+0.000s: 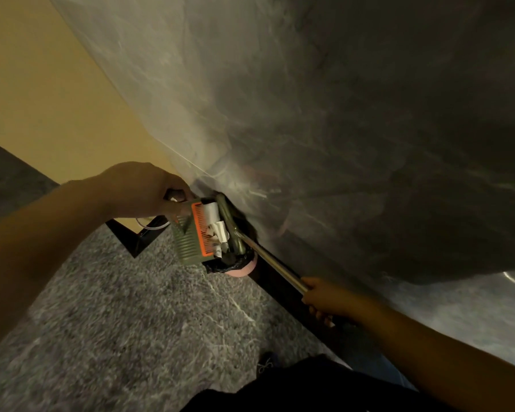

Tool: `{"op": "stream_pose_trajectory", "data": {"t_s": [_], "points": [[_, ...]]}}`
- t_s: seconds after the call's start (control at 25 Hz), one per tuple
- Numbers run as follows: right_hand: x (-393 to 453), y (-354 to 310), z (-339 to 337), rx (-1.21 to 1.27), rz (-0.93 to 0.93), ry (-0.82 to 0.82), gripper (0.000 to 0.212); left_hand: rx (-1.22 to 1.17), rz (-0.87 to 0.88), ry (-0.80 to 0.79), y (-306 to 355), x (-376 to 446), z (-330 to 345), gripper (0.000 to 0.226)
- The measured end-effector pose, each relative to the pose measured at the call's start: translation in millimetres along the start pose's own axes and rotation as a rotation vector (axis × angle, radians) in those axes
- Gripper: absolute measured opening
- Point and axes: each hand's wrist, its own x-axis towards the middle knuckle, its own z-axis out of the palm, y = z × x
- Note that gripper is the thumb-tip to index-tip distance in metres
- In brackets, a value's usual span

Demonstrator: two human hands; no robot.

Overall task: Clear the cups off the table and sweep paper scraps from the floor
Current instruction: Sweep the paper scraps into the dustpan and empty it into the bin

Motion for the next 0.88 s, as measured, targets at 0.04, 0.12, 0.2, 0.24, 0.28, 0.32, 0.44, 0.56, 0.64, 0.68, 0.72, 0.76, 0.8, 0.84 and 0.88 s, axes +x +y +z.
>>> {"op": "stream_pose_trajectory", "data": {"t_s": [0.04, 0.12, 0.2, 0.24, 0.28, 0.32, 0.44, 0.56, 0.64, 0.68, 0.72, 0.76, 0.8, 0.84, 0.88], "points": [[-1.3, -1.0, 0.7, -0.012, -0.014, 0.018, 0.030, -0.002, 0.002, -0.019, -2.6, 1.3, -3.2, 0.074], [-5.6, -1.6, 0.5, -0.014, -0.041, 0.039, 0.037, 0.043, 0.009, -0.003, -6.1, 5.4, -3.7, 0.062], [-10.9, -0.6, 0.0, -0.020, -0.067, 0.052, 0.043, 0.154, 0.014, 0.085, -6.9, 8.4, 0.6, 0.047], [-12.8, 0.6, -0.7, -0.024, -0.072, 0.063, 0.046, 0.203, 0.031, 0.126, -7.1, 8.8, 1.2, 0.042], [-14.4, 1.9, -2.0, -0.026, -0.076, 0.077, 0.048, 0.244, 0.062, 0.154, -6.9, 8.8, -0.3, 0.041], [-15.3, 3.3, -3.6, -0.030, -0.081, 0.088, 0.049, 0.279, 0.101, 0.180, -5.6, 8.5, -3.2, 0.041], [-17.3, 3.4, -6.8, -0.052, -0.087, 0.099, 0.048, 0.341, 0.209, 0.270, 11.7, 14.3, -13.9, 0.037], [-20.8, 1.5, -6.1, -0.047, -0.071, 0.087, 0.047, 0.364, 0.233, 0.237, 38.0, 22.0, -11.3, 0.027], [-25.5, -0.5, -8.0, -0.056, -0.066, 0.076, 0.045, 0.370, 0.208, 0.208, 40.1, 23.5, -11.8, 0.028], [-28.0, -1.0, -9.6, -0.063, -0.072, 0.075, 0.045, 0.379, 0.205, 0.215, 37.9, 23.3, -14.8, 0.031], [-30.1, -1.3, -11.1, -0.074, -0.083, 0.078, 0.045, 0.402, 0.210, 0.228, 35.6, 23.2, -17.4, 0.032], [-32.6, -1.3, -11.7, -0.087, -0.095, 0.087, 0.044, 0.432, 0.218, 0.237, 35.1, 23.7, -18.4, 0.031], [-35.4, -1.1, -11.5, -0.096, -0.108, 0.095, 0.043, 0.461, 0.222, 0.241, 36.5, 24.1, -17.9, 0.029], [-38.3, -0.7, -11.0, -0.097, -0.118, 0.098, 0.043, 0.482, 0.227, 0.237, 39.6, 24.9, -15.0, 0.027], [-41.5, -0.3, -10.6, -0.091, -0.126, 0.096, 0.043, 0.497, 0.234, 0.226, 43.6, 26.1, -10.1, 0.026]]}}
